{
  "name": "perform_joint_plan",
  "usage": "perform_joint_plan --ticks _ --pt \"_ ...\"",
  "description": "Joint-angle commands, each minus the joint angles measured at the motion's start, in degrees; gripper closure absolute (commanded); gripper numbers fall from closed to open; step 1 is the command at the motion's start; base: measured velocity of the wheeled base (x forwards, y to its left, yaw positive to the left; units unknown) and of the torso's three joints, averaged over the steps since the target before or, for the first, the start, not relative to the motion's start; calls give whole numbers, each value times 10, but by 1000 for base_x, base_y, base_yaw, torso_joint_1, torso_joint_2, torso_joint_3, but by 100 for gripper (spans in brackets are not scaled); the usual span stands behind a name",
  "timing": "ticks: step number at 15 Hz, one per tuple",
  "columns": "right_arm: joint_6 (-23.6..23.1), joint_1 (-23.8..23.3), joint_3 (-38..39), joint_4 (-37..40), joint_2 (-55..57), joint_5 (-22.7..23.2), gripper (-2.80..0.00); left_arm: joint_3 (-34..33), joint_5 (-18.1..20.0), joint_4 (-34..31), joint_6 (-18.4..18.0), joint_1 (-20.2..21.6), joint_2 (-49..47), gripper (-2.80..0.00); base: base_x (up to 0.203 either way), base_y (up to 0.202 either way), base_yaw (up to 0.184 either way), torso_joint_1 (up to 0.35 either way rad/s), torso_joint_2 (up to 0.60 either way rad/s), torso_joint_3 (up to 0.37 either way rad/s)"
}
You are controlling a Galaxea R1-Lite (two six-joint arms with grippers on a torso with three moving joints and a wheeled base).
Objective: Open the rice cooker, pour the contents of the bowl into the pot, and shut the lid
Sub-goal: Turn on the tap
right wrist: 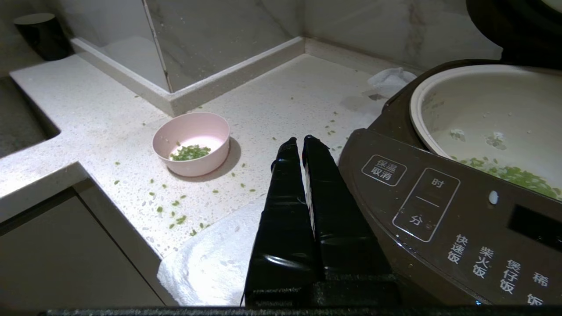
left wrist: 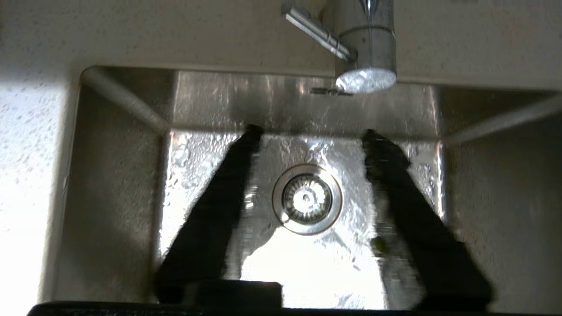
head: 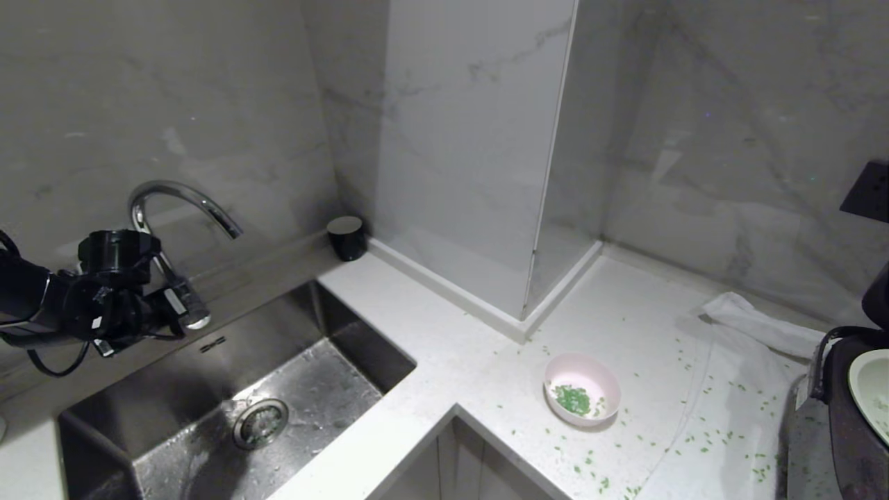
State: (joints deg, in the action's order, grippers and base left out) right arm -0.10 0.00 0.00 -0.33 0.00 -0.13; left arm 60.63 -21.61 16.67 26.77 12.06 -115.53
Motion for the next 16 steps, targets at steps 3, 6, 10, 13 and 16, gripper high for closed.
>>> perform_joint_plan --ticks 3,6,10,13,16 --pt "0 0 1 0 0 0 0 62 -5 1 10 12 -56 -280 0 0 0 0 0 0" --pt "0 0 1 0 0 0 0 100 -5 1 11 24 -91 -280 0 0 0 0 0 0" --pt "0 0 1 0 0 0 0 148 -3 1 11 48 -131 -280 0 0 0 0 0 0" --pt "0 0 1 0 0 0 0 175 -5 1 11 59 -143 -280 0 0 0 0 0 0" --pt "0 0 1 0 0 0 0 180 -4 1 11 61 -147 -280 0 0 0 0 0 0"
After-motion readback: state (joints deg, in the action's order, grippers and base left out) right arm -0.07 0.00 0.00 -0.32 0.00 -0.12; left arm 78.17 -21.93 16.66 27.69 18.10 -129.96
